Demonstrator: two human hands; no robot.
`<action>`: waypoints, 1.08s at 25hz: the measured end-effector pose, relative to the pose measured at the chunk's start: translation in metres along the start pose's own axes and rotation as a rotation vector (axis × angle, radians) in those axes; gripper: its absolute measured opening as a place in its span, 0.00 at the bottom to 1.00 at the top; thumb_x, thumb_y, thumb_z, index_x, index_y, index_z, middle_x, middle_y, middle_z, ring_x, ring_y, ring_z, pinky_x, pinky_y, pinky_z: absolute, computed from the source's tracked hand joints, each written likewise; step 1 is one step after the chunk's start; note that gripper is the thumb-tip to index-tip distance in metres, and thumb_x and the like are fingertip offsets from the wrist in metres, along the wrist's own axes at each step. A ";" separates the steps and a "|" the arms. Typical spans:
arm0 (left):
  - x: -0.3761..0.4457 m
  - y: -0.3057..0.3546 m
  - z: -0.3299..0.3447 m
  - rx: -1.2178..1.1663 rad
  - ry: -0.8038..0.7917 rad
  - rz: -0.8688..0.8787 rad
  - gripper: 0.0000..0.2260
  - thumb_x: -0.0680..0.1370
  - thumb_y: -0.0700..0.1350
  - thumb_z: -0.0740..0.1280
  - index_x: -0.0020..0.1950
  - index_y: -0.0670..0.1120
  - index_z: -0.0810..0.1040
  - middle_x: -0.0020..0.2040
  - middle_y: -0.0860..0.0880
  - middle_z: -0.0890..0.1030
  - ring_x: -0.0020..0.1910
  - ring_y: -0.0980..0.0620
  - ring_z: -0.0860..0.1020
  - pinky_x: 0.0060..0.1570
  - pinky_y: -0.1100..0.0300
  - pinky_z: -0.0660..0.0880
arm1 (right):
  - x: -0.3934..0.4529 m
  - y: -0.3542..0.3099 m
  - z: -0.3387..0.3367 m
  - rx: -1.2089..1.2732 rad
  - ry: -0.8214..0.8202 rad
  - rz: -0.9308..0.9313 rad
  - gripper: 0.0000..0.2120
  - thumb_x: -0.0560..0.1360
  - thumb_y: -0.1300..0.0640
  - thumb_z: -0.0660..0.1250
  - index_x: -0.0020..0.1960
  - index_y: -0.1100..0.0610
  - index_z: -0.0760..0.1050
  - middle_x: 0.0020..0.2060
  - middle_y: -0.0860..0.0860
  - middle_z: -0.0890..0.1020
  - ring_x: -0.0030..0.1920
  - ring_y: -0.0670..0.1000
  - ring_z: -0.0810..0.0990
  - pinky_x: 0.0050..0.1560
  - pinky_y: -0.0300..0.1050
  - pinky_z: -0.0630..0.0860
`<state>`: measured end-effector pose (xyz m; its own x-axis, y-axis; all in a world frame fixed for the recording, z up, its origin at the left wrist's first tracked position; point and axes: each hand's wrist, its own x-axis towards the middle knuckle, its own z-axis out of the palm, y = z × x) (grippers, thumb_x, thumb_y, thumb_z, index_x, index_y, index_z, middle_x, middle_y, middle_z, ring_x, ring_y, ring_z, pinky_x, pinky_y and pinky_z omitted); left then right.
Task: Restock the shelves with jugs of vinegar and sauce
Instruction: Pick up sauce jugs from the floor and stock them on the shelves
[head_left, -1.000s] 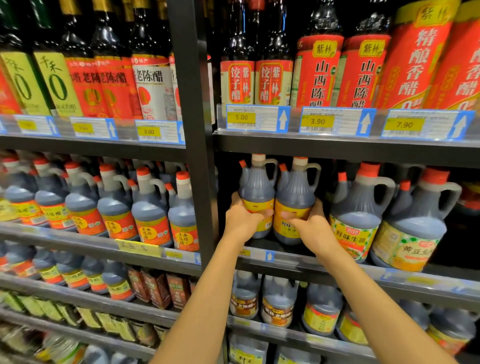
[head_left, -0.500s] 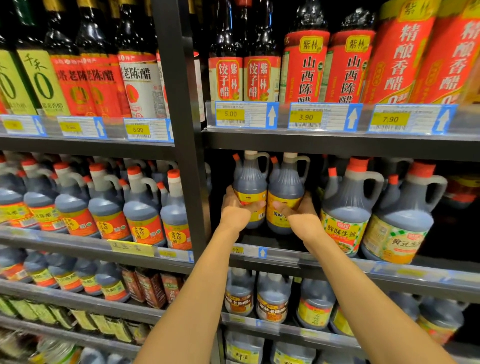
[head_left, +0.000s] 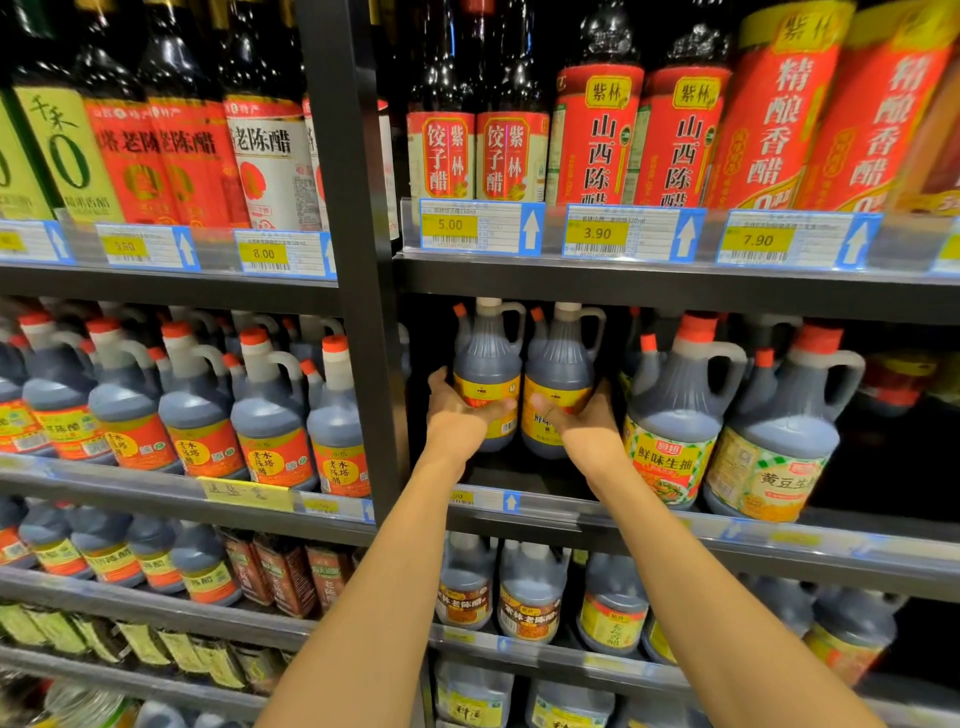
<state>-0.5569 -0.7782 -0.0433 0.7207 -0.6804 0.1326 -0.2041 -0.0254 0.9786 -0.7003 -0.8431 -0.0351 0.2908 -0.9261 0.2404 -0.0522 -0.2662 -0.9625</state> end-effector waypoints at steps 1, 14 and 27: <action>0.000 0.001 0.001 0.044 0.023 0.008 0.47 0.66 0.45 0.84 0.78 0.45 0.60 0.70 0.46 0.73 0.69 0.42 0.75 0.67 0.46 0.74 | 0.000 0.000 0.000 -0.027 -0.002 0.006 0.38 0.71 0.62 0.80 0.75 0.62 0.64 0.72 0.59 0.75 0.71 0.59 0.75 0.73 0.56 0.70; 0.009 0.004 0.006 0.246 0.054 0.017 0.38 0.67 0.47 0.84 0.71 0.43 0.68 0.68 0.41 0.78 0.67 0.38 0.76 0.65 0.45 0.76 | 0.009 0.005 0.002 -0.198 -0.041 0.062 0.38 0.74 0.57 0.78 0.76 0.62 0.61 0.75 0.59 0.71 0.74 0.61 0.71 0.74 0.59 0.68; 0.010 0.001 0.004 0.274 0.064 0.037 0.39 0.68 0.48 0.83 0.74 0.44 0.68 0.69 0.42 0.76 0.69 0.38 0.75 0.66 0.44 0.75 | 0.008 0.010 0.003 -0.140 -0.020 0.047 0.38 0.74 0.62 0.78 0.76 0.62 0.61 0.73 0.59 0.72 0.73 0.60 0.72 0.73 0.58 0.69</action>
<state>-0.5525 -0.7885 -0.0418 0.7479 -0.6374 0.1852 -0.3962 -0.2049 0.8950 -0.6954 -0.8518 -0.0430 0.3042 -0.9332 0.1911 -0.1984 -0.2583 -0.9455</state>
